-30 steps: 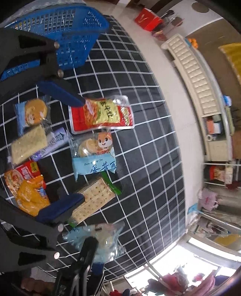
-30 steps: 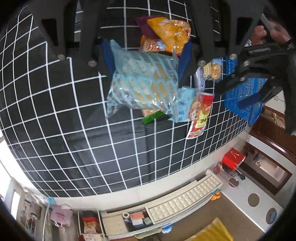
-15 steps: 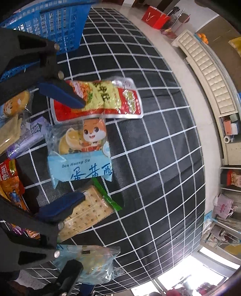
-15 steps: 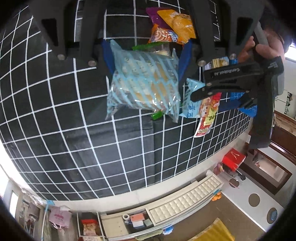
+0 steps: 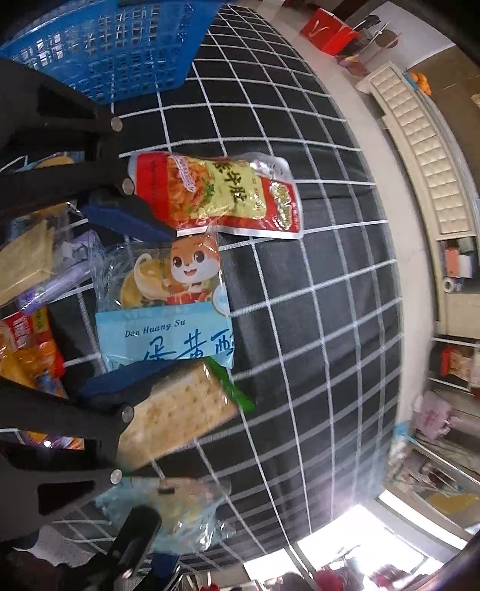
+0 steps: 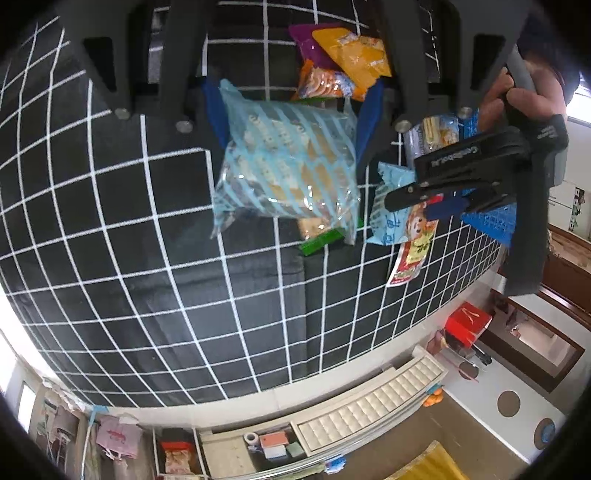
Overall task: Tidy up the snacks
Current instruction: 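Lift the clear pastry bag with the right gripper toward the basket, then lower the pastry bag into the blue basket and open the right gripper, then withdraw the right gripper from the basket back over the snacks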
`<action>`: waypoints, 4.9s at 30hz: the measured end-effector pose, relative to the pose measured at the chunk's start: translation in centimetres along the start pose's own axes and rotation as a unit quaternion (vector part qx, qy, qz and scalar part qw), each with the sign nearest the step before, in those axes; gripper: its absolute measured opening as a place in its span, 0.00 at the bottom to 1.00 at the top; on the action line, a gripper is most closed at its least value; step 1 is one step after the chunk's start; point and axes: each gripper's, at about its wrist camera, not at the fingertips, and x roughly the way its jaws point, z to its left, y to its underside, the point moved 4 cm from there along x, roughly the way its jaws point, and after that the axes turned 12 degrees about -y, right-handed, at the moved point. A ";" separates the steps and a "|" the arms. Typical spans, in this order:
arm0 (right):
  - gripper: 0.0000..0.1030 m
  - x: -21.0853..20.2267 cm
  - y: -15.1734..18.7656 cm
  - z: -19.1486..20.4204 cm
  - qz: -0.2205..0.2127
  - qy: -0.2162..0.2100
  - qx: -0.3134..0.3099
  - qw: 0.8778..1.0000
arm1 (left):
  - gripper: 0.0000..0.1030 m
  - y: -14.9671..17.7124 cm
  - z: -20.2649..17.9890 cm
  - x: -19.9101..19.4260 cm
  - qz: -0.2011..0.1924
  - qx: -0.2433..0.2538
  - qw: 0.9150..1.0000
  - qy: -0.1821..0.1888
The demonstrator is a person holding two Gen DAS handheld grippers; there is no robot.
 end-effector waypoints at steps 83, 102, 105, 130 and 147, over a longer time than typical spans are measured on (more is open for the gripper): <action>0.63 6.5 3.4 33.0 -0.025 -0.032 -0.217 0.975 | 0.60 11.4 31.1 -11.9 -0.112 -0.106 0.988 -0.006; 0.63 6.5 3.5 32.9 -0.019 -0.019 -0.221 0.975 | 0.76 11.4 33.7 -11.1 -0.118 -0.141 0.983 -0.023; 0.63 6.7 3.5 33.9 -0.016 -0.023 -0.222 0.975 | 0.76 12.8 34.5 -11.7 -0.120 -0.143 0.982 -0.024; 0.67 15.6 -0.7 37.0 0.044 0.081 -0.268 0.959 | 0.76 14.3 38.5 -11.4 -0.122 -0.165 0.978 -0.027; 0.93 10.6 1.1 36.3 0.008 0.076 -0.281 0.957 | 0.76 15.0 36.3 -12.9 -0.134 -0.165 0.977 -0.023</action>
